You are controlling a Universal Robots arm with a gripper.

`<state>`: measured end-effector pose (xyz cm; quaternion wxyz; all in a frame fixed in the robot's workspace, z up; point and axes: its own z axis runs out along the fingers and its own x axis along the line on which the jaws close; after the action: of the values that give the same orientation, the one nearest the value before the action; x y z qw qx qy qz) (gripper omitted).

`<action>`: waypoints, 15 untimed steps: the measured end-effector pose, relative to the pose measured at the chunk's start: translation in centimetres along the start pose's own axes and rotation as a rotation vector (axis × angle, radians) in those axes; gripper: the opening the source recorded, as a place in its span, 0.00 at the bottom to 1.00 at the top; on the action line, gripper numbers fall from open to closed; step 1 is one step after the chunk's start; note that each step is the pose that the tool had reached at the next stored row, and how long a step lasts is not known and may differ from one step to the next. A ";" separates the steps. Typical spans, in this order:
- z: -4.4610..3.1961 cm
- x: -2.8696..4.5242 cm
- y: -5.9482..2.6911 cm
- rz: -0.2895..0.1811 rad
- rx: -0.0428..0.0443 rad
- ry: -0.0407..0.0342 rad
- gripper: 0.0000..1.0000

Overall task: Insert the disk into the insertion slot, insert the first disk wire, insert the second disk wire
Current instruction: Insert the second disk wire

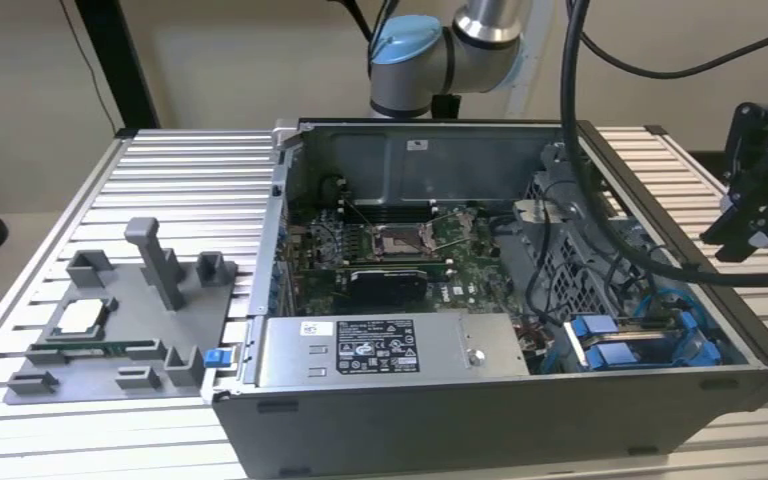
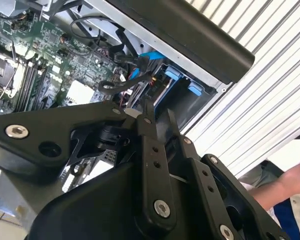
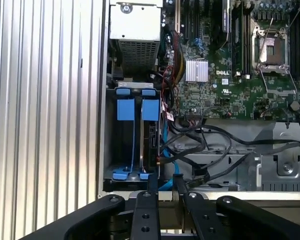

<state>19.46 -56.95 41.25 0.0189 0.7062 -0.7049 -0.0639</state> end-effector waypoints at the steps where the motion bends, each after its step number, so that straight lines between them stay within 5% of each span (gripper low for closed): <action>1: 0.14 -0.01 -0.02 -0.006 0.0026 0.0006 1.00; 8: 1.08 -0.10 -0.13 -0.048 0.0232 0.0056 1.00; 15: 1.56 -0.16 -0.18 -0.095 0.0571 0.0090 1.00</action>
<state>19.45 -56.70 39.69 -0.0011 0.7394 -0.6720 -0.0414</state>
